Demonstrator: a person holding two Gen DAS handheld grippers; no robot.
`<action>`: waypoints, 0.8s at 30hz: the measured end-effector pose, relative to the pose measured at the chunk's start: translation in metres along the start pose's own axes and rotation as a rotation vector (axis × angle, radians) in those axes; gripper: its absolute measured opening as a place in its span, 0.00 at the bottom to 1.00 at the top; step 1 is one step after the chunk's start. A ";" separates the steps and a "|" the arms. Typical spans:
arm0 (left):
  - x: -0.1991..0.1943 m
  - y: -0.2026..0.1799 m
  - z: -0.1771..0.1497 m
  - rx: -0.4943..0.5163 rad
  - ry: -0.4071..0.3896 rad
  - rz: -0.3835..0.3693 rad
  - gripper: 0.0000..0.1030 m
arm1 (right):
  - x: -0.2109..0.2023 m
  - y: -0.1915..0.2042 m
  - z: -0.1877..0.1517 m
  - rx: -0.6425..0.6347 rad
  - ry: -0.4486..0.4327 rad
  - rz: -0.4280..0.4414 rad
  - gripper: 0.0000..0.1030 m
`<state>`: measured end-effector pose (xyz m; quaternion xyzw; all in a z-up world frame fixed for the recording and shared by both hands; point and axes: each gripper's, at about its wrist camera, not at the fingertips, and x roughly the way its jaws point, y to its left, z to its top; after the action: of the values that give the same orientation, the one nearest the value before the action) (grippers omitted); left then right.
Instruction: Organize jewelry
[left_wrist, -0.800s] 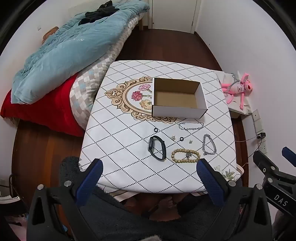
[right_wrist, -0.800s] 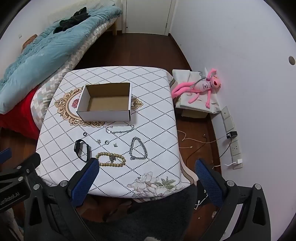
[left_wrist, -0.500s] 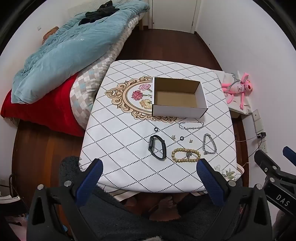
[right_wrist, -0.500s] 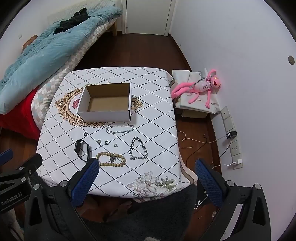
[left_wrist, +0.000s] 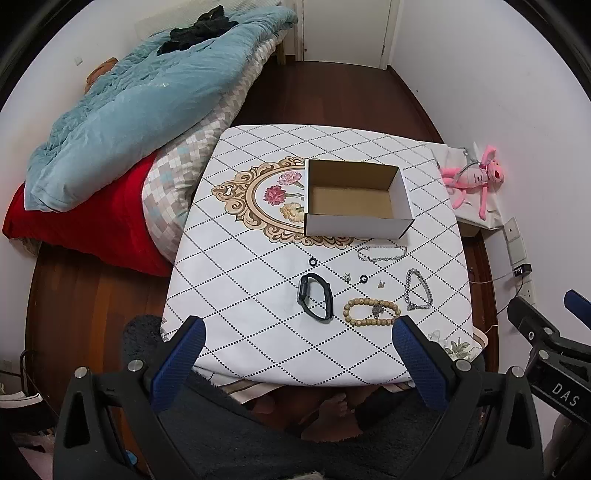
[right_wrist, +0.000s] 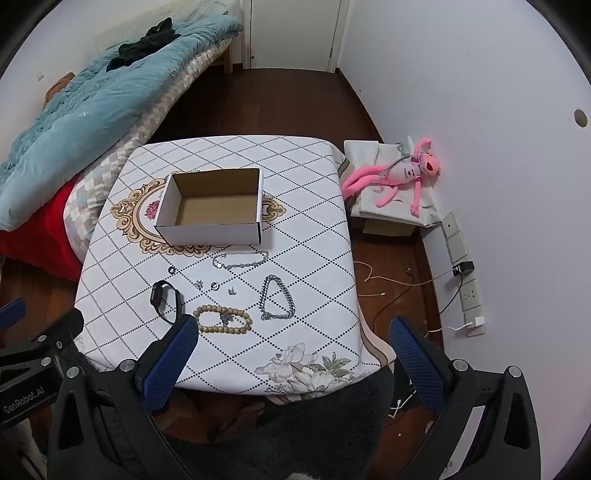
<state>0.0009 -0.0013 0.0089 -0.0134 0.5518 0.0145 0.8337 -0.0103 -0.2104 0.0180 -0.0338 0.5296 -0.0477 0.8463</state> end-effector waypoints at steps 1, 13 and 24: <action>0.000 0.000 0.001 0.000 -0.002 0.001 1.00 | -0.001 0.000 0.001 -0.001 0.000 0.001 1.00; -0.002 0.004 0.000 0.000 -0.005 0.000 1.00 | -0.006 0.000 0.004 -0.001 -0.005 0.002 1.00; -0.003 0.006 0.000 0.001 -0.008 -0.001 1.00 | -0.007 -0.001 0.005 0.000 -0.006 0.008 1.00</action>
<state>-0.0002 0.0048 0.0119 -0.0133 0.5486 0.0139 0.8359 -0.0089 -0.2101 0.0263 -0.0317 0.5270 -0.0443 0.8481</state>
